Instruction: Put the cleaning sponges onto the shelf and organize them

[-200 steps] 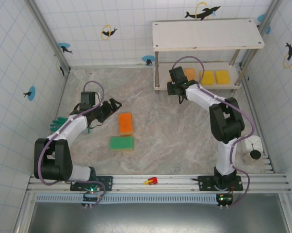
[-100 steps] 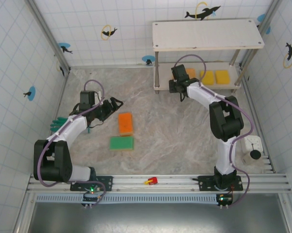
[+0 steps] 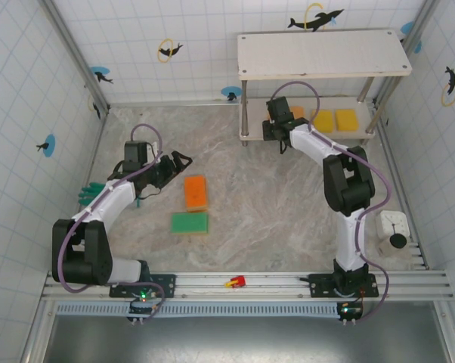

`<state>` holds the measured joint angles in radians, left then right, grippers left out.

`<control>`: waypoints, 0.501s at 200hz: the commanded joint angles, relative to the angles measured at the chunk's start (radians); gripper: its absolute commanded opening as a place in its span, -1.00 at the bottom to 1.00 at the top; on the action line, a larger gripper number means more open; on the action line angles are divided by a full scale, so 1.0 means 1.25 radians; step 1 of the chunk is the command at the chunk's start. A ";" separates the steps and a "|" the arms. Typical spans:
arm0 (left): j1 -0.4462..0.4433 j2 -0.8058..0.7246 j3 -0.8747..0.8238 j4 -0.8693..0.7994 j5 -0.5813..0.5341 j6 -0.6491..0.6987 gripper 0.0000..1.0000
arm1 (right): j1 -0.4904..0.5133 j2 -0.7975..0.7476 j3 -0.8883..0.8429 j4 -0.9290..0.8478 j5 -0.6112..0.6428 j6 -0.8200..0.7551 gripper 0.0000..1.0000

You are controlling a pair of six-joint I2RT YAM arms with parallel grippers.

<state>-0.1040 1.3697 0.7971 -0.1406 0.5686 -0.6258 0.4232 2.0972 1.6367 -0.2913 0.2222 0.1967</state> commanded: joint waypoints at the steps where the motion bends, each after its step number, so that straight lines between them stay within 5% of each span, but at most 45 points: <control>1: -0.002 -0.020 -0.003 0.014 0.010 0.011 0.95 | -0.009 0.020 0.051 -0.003 -0.001 -0.007 -0.01; 100: -0.002 -0.024 -0.009 0.007 0.001 0.016 0.95 | -0.010 0.055 0.100 -0.017 -0.018 -0.007 0.00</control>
<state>-0.1040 1.3651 0.7971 -0.1410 0.5682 -0.6254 0.4126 2.1365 1.7134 -0.2993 0.2077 0.1890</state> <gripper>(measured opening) 0.974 0.502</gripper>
